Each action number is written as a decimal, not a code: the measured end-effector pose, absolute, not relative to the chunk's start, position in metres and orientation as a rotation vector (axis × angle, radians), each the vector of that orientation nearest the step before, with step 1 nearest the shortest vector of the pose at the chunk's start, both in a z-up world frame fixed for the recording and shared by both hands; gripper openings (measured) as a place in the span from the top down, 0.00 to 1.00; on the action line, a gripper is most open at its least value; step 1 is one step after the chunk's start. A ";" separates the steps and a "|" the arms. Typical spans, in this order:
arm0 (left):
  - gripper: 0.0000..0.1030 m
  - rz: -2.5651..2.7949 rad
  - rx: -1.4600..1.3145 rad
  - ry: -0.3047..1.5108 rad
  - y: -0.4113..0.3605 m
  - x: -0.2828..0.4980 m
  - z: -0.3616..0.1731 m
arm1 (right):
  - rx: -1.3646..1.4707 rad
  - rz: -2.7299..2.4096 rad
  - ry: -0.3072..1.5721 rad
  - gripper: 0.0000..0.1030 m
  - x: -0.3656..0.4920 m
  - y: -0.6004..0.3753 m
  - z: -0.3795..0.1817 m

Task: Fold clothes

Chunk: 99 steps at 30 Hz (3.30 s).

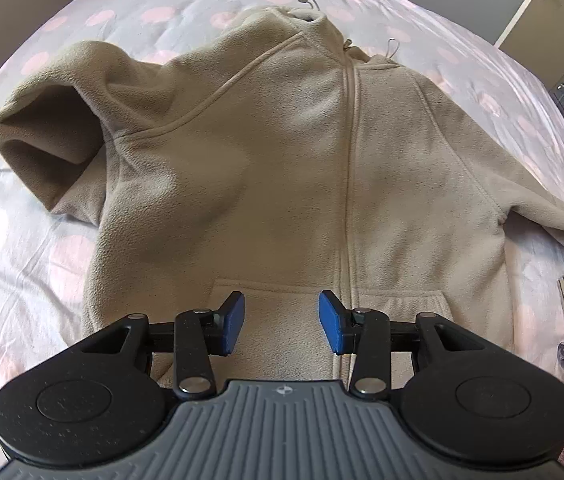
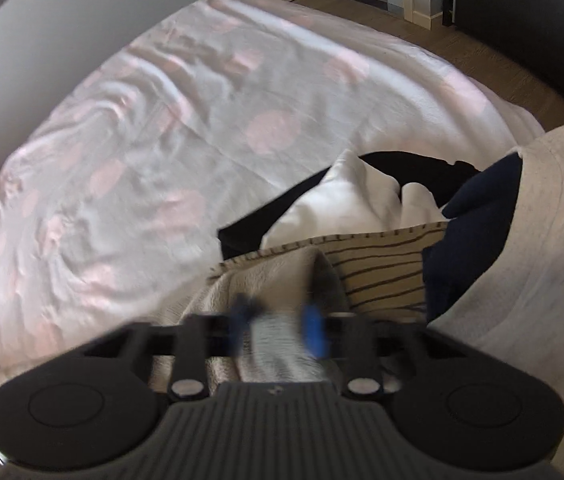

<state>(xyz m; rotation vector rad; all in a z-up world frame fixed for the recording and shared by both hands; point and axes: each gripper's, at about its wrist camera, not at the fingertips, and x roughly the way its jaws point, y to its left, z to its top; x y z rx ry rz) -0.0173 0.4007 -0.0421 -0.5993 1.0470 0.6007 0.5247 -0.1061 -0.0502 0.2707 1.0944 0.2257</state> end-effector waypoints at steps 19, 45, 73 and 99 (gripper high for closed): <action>0.62 0.579 -0.605 1.015 0.392 -0.015 -0.033 | -0.193 0.387 1.132 0.91 0.486 -0.091 -0.071; 0.45 0.894 -0.578 0.744 0.540 -0.171 0.001 | -0.133 0.604 0.867 0.51 0.260 0.083 -0.077; 0.94 0.987 -0.487 0.402 0.633 -0.160 -0.002 | -0.089 0.652 0.901 0.48 0.194 0.169 -0.159; 0.65 0.276 -0.114 0.899 0.432 -0.049 -0.062 | 0.049 0.696 0.923 0.48 0.203 0.153 -0.161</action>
